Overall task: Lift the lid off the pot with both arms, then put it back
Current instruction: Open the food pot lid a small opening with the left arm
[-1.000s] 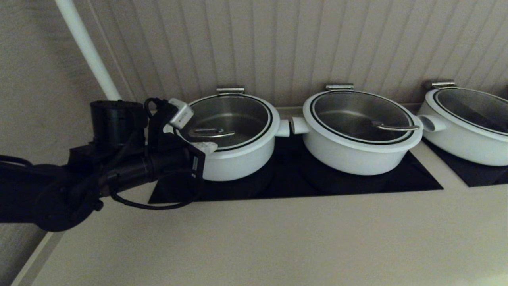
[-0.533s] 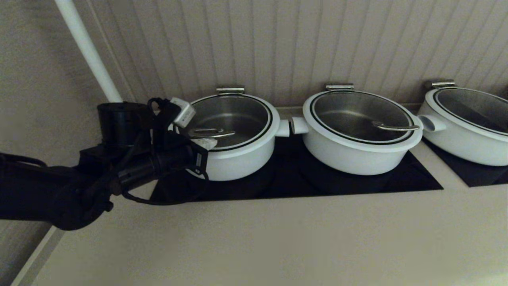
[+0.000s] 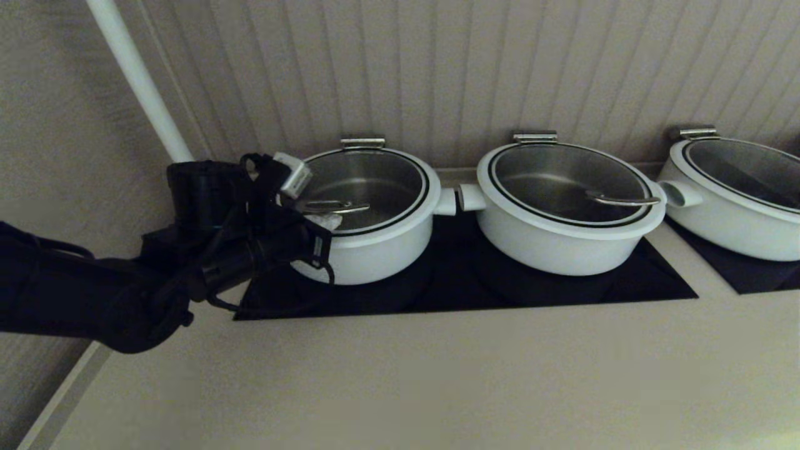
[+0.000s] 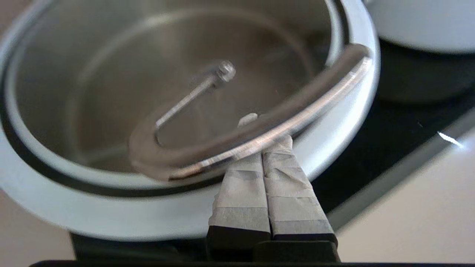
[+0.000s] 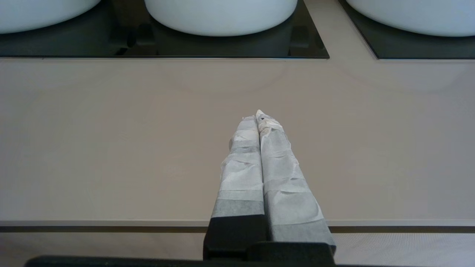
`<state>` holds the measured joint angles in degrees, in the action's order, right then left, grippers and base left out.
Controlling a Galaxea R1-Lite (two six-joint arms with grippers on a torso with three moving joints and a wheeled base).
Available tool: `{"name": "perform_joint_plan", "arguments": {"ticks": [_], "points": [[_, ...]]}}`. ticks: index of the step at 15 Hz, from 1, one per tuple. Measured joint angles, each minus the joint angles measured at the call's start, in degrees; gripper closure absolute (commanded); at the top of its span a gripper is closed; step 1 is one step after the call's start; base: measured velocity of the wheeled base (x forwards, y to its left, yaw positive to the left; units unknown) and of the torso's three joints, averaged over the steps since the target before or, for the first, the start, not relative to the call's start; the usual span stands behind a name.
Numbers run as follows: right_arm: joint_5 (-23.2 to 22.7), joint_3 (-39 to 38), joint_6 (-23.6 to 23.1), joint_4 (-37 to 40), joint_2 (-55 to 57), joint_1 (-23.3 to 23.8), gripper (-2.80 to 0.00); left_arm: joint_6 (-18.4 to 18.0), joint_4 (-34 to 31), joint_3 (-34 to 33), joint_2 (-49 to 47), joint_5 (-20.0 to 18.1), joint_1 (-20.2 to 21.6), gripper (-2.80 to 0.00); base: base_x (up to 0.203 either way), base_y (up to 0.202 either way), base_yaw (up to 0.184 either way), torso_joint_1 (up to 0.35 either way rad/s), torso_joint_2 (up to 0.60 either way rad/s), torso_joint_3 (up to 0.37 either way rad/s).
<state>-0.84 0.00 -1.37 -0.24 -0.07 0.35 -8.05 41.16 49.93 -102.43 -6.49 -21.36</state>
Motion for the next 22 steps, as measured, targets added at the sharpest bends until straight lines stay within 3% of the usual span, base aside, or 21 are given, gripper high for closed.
{"name": "perform_joint_plan", "arguments": {"ticks": [22], "points": [[0.0, 0.0, 0.0, 0.02, 0.48, 0.0, 0.0, -1.23, 0.94, 4.49, 2.6, 1.0, 3.01, 0.0, 0.0, 0.0, 0.0, 0.0, 0.0, 0.0]]}}
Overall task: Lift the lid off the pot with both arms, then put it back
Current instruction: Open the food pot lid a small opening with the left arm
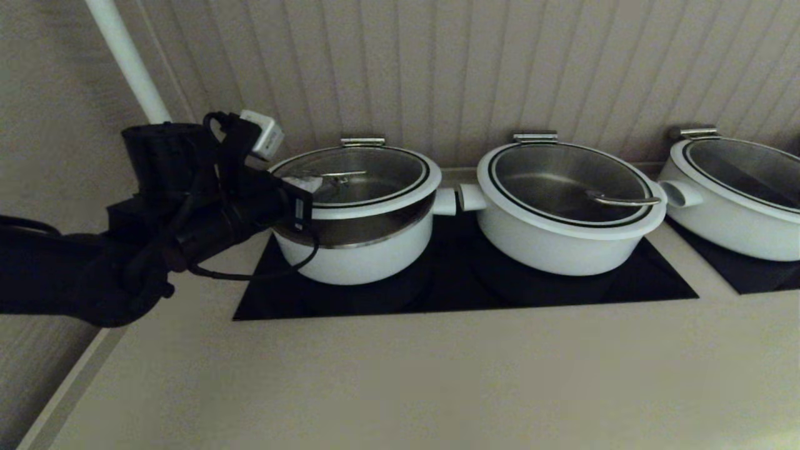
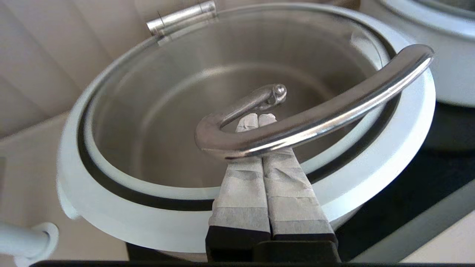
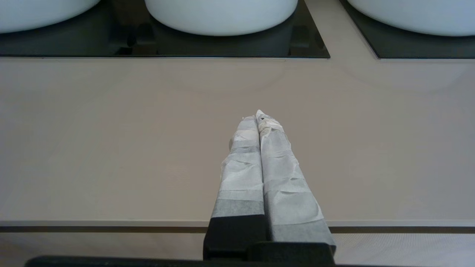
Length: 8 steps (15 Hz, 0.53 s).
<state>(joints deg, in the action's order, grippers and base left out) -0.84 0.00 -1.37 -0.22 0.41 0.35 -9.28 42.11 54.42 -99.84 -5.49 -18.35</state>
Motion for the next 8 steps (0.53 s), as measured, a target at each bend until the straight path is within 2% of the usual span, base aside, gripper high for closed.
{"name": "perform_joint_plan", "arguments": {"ticks": [8], "points": [[-0.1, 0.0, 0.09, -0.02, -0.34, 0.0, 0.0, 0.05, 0.06, 1.71, 1.04, -0.02, -0.01, 0.0, 0.0, 0.0, 0.0, 0.0, 0.0, 0.0]]}}
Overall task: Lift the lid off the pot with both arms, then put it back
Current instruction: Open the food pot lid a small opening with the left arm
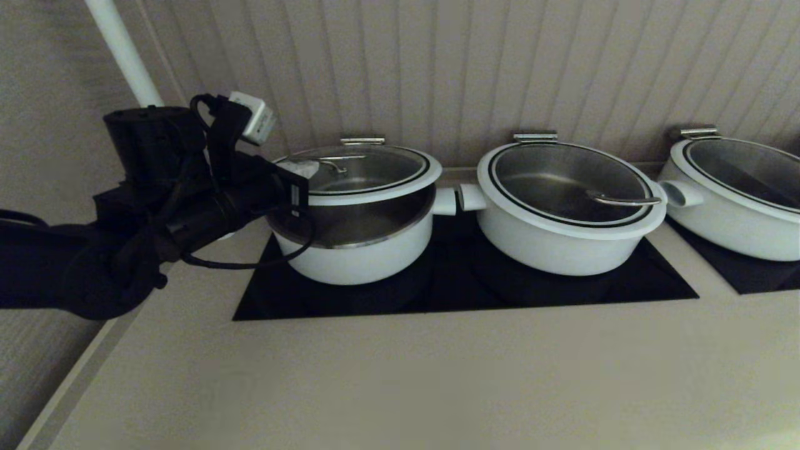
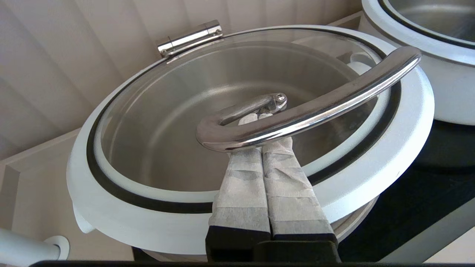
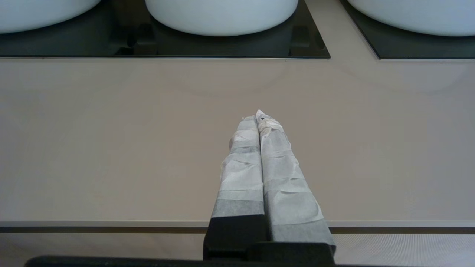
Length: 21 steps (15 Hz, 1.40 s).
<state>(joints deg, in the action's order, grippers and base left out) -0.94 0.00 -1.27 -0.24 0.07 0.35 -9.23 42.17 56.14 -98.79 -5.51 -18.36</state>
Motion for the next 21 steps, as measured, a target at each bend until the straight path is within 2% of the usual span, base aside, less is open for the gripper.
{"name": "perform_joint_plan", "arguments": {"ticks": [11, 16, 21], "points": [[-0.32, 0.0, -0.63, 0.06, -0.05, -0.02, 0.0, 0.26, 0.28, 3.5, -1.48, 0.16, 0.0, 0.0, 0.0, 0.0, 0.0, 0.0, 0.0, 0.0], [-1.45, 0.0, -4.02, -1.0, -0.05, 0.0, 0.0, 0.33, 0.28, 3.26, -1.34, 0.2, 0.0, 0.0, 0.0, 0.0, 0.0, 0.0, 0.0, 0.0], [-8.2, 4.04, -4.37, -1.73, 1.11, 0.0, 0.0, 0.41, 0.28, 3.17, -1.15, 0.17, 0.0, 0.0, 0.0, 0.0, 0.0, 0.0, 0.0, 0.0]]}}
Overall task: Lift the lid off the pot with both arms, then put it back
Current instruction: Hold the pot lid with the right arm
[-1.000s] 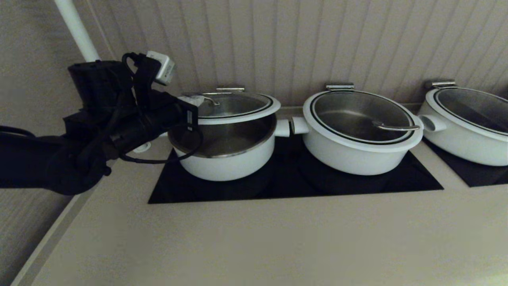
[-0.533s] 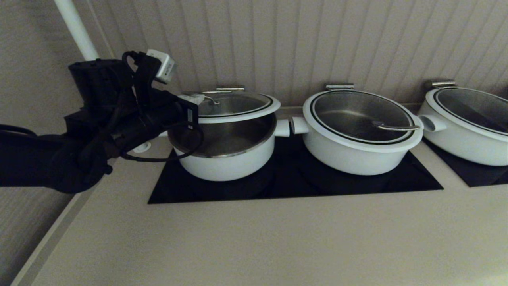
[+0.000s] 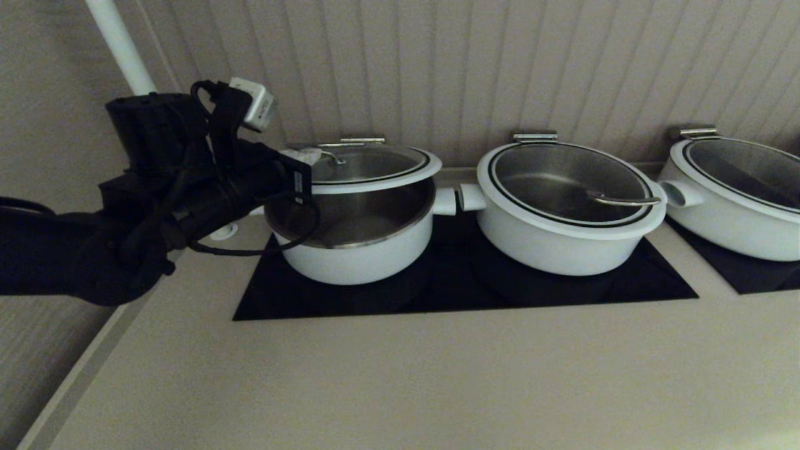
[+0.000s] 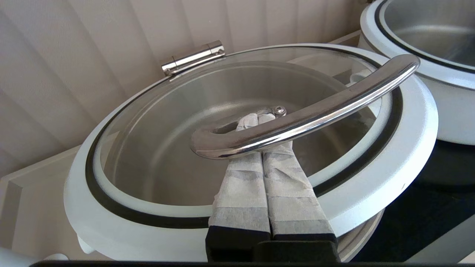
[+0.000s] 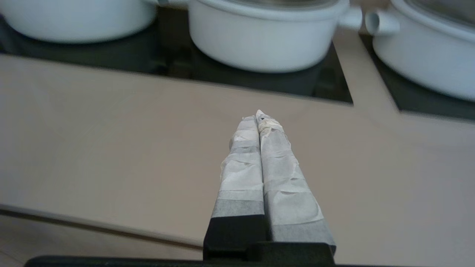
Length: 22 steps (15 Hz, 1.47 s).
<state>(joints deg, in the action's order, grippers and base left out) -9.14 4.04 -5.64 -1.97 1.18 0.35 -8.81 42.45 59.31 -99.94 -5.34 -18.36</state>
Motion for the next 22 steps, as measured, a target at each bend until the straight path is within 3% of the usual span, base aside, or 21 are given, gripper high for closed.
{"name": "perform_joint_plan", "arguments": {"ticks": [6, 11, 18, 22], "points": [[-4.67, 5.88, -0.19, -4.09, 11.82, -0.7, 0.0, -0.02, 0.02, -0.07, 0.09, 0.05, 0.0, 0.0, 0.0, 0.0, 0.0, 0.0, 0.0, 0.0], [-10.93, 6.56, -1.73, -20.13, 29.11, -1.08, 0.0, -0.11, 0.03, 0.09, -0.26, 0.07, 0.0, 0.0, 0.0, 0.0, 0.0, 0.0, 0.0, 0.0], [-27.27, 7.06, -10.4, -39.29, 54.04, -1.32, 0.0, -0.11, 0.07, 0.09, -1.02, 0.02, 0.0, 0.0, 0.0, 0.0, 0.0, 0.0, 0.0, 0.0], [-29.39, 10.19, -12.84, -47.93, 67.58, -6.73, 0.0, 0.02, 0.05, 0.11, -1.38, 0.0, 0.0, 0.0, 0.0, 0.0, 0.0, 0.0, 0.0, 0.0]]}}
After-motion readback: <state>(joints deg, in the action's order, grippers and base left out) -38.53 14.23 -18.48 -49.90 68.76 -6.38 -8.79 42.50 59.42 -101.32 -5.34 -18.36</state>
